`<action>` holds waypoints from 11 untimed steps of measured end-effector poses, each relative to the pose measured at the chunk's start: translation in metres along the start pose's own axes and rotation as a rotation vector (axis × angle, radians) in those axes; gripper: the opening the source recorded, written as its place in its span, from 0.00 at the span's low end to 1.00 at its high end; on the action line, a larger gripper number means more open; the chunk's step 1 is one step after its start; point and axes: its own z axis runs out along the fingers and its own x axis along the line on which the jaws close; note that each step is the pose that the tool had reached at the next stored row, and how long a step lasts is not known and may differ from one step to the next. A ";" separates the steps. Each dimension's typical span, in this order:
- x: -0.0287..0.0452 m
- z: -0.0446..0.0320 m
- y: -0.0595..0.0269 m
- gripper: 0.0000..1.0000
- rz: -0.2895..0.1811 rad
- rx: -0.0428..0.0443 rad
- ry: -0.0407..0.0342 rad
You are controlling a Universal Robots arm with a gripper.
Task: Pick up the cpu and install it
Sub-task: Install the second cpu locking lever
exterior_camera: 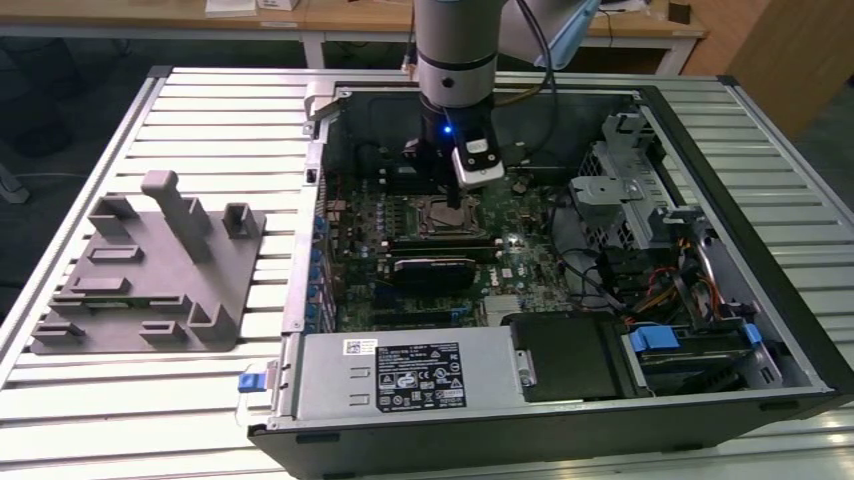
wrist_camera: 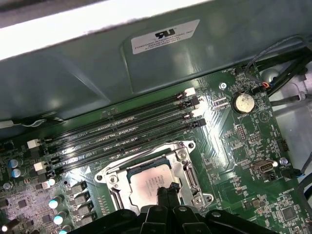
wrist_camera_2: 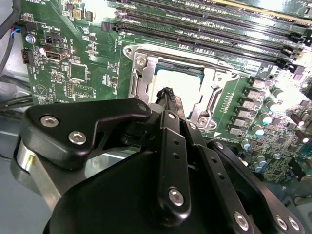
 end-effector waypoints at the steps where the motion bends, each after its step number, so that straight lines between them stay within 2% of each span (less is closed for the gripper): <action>1: -0.0001 -0.0011 0.0001 0.11 0.000 0.0001 0.0000; 7: -0.0007 -0.0106 0.0008 0.11 0.000 0.0001 0.0000; 11: -0.0009 -0.0122 0.0009 0.11 0.000 -0.0002 -0.0001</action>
